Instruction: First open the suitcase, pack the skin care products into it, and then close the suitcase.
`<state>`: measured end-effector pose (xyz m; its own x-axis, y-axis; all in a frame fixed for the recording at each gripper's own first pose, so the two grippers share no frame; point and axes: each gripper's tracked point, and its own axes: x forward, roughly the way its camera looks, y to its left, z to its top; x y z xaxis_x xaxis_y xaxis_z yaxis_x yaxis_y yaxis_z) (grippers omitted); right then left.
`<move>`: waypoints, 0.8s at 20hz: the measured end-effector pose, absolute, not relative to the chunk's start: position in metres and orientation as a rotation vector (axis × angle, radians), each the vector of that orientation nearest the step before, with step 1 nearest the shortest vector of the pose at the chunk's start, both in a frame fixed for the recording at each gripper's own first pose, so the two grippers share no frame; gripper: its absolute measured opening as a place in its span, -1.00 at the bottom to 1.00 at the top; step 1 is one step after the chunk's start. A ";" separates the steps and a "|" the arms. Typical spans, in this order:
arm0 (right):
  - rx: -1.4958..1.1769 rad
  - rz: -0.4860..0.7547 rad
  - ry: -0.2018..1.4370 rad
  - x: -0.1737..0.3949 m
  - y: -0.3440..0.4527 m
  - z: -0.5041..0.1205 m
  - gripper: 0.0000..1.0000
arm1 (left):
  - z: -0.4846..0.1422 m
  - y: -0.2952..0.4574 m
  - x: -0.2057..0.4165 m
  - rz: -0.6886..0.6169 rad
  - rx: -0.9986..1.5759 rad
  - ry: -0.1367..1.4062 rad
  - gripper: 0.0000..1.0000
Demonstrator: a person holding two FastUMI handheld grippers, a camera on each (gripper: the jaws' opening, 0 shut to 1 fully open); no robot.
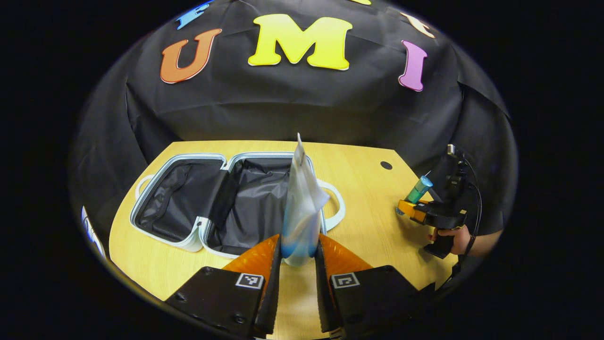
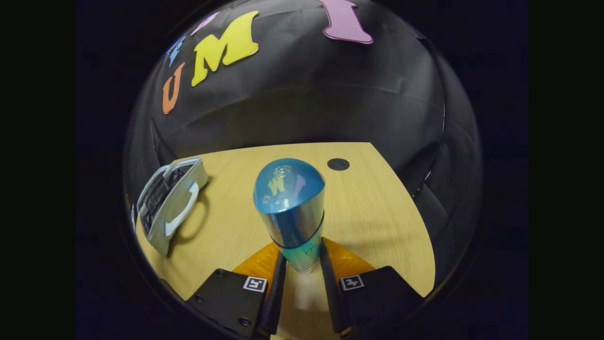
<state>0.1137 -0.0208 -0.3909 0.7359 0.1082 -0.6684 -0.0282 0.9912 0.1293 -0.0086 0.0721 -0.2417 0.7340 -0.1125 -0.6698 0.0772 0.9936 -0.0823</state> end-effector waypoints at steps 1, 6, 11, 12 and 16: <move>0.113 0.076 0.754 0.113 -0.021 -0.390 -0.29 | -0.242 0.074 -0.007 -0.107 -0.066 0.745 -0.24; 0.161 0.083 0.780 0.106 -0.017 -0.368 -0.34 | -0.247 0.103 0.011 -0.117 -0.124 0.796 -0.24; 0.218 0.185 0.814 0.071 0.004 -0.315 -0.39 | -0.278 0.130 0.031 -0.190 -0.177 0.965 -0.24; 0.233 0.205 0.810 0.062 0.008 -0.300 -0.37 | -0.288 0.133 0.034 -0.211 -0.189 1.017 -0.25; 0.340 0.265 0.820 0.020 0.027 -0.250 -0.35 | -0.325 0.132 0.053 -0.305 -0.203 1.208 -0.14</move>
<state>0.0197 0.0274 -0.2495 0.6543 0.3586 -0.6659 -0.0989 0.9134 0.3948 0.0534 0.1324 -0.3249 0.3219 -0.3375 -0.8846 0.1237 0.9413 -0.3141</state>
